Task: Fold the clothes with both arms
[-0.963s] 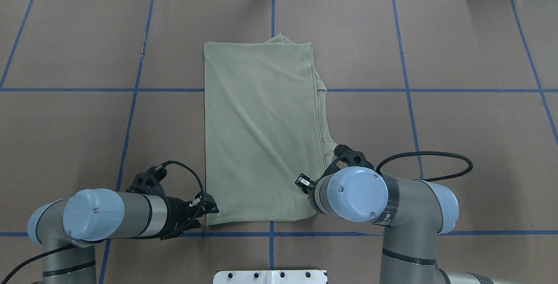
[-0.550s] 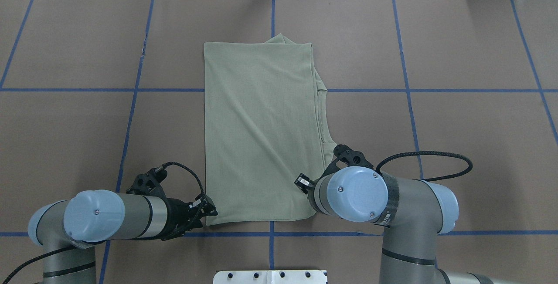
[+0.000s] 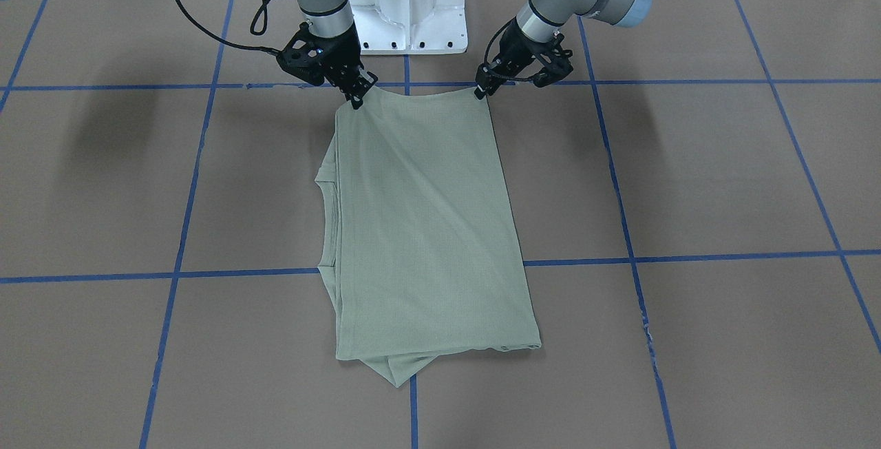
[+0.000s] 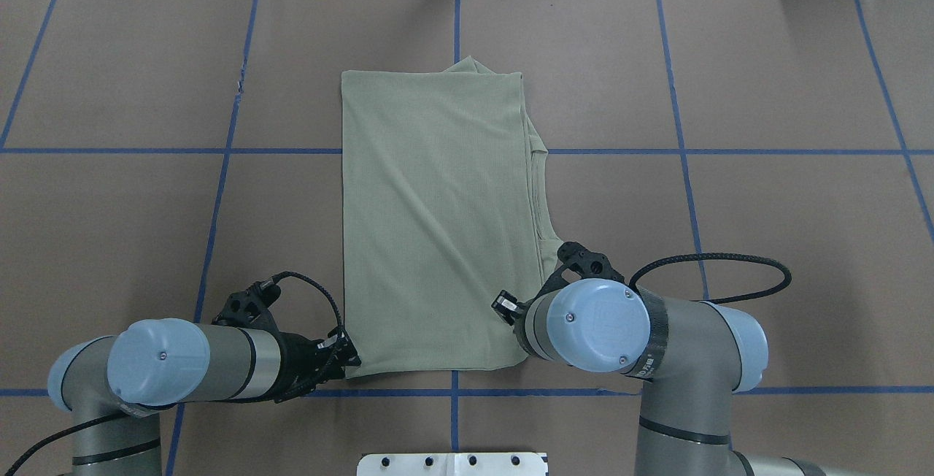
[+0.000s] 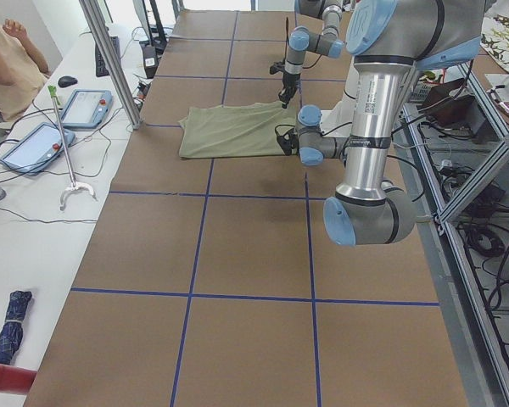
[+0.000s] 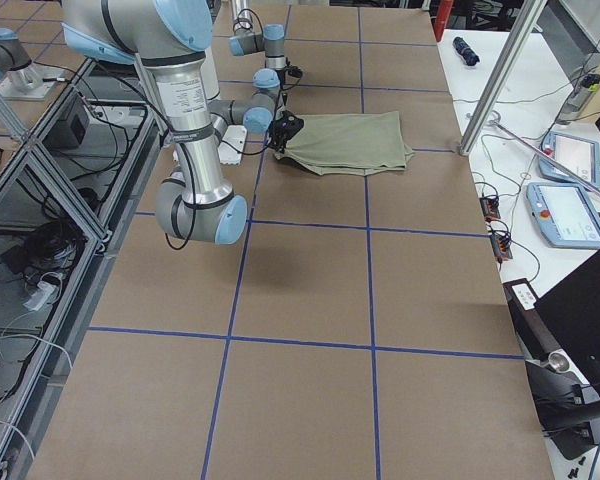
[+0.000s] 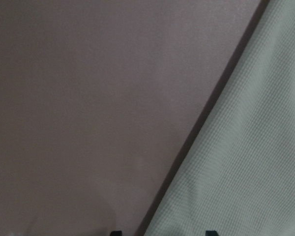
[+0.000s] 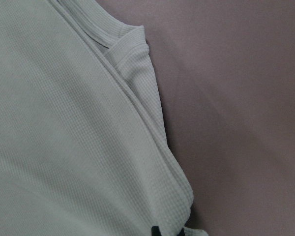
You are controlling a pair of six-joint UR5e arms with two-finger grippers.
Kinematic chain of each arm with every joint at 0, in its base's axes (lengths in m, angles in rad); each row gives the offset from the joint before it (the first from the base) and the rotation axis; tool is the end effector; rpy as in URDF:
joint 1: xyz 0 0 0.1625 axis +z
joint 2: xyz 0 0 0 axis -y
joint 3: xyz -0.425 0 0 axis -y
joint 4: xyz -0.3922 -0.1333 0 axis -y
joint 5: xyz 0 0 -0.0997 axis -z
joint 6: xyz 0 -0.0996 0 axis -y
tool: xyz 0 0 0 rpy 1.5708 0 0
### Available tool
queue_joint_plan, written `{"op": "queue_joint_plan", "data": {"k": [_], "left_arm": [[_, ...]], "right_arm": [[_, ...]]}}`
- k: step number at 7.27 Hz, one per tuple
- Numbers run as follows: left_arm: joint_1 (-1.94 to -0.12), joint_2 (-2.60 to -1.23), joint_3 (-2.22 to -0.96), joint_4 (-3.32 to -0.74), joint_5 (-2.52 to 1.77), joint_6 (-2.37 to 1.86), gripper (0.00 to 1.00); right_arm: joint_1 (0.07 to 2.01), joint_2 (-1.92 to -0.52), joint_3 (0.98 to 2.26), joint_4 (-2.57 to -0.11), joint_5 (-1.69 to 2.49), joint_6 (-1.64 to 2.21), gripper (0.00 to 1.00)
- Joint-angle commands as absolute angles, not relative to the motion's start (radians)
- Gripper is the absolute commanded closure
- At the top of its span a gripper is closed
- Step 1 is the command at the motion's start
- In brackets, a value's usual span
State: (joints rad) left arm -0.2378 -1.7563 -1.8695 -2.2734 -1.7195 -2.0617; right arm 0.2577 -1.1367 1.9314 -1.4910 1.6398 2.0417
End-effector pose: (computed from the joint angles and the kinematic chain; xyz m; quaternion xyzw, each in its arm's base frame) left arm 0.5107 -0.2458 0.3421 -0.1315 0.5454 -0.2558 0.7873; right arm -0.5418 -0.2736 0.2554 -0.0761 -0.4175 0.3089 0.8512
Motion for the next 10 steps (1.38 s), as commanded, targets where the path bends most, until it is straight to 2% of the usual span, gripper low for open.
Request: {"op": "queue_joint_plan", "data": {"k": [1,4,9,10], "left_arm": [[-0.23,-1.753,-1.868,-2.273,-1.718,-2.062,0.7],[-0.224,-1.756,-1.868,-2.273,-1.718,-2.062,0.6],[-0.21,-1.758,-1.861,-2.273,-1.718,-2.062,0.62],[-0.212,-1.758,-1.861,-2.273,-1.718,-2.062,0.94]], "right_arm": [[0.258,-1.135,1.933,-1.491,1.64,2.042,1.0],[0.258,-1.135,1.947,-1.494,1.64,2.042,1.0],[0.258,-1.135,1.948,-1.494,1.64,2.042,1.0],[0.258,-1.135,1.947,-1.494,1.64,2.042,1.0]]}}
